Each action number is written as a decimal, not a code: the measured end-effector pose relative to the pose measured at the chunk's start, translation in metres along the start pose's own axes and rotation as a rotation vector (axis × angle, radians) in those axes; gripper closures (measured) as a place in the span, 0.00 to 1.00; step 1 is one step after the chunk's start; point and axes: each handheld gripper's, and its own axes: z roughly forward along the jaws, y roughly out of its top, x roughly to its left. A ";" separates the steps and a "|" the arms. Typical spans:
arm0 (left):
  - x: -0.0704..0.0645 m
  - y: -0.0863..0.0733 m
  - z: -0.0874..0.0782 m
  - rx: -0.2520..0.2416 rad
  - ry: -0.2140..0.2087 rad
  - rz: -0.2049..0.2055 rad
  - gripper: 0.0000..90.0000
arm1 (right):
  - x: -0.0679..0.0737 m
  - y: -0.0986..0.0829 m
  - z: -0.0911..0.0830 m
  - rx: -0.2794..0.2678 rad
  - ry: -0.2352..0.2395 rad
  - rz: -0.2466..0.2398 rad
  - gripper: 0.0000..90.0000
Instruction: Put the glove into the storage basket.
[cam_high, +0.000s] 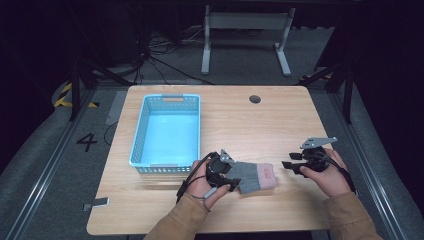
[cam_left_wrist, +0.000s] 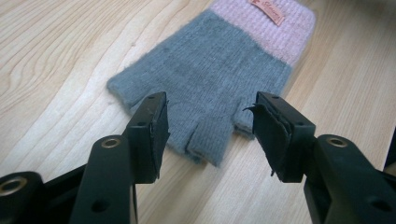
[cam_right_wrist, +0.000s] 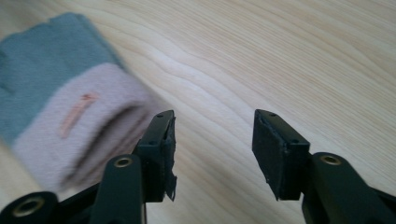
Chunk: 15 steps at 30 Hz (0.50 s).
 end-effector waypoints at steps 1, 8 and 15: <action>0.000 0.000 0.001 0.001 -0.001 0.002 0.51 | -0.003 -0.002 0.002 -0.002 -0.010 0.003 0.54; -0.002 0.007 0.008 0.000 -0.001 0.012 0.43 | -0.015 -0.009 0.000 -0.013 -0.030 0.036 0.54; -0.001 0.016 0.015 -0.016 0.008 0.005 0.36 | -0.016 -0.008 -0.005 -0.029 -0.019 0.054 0.56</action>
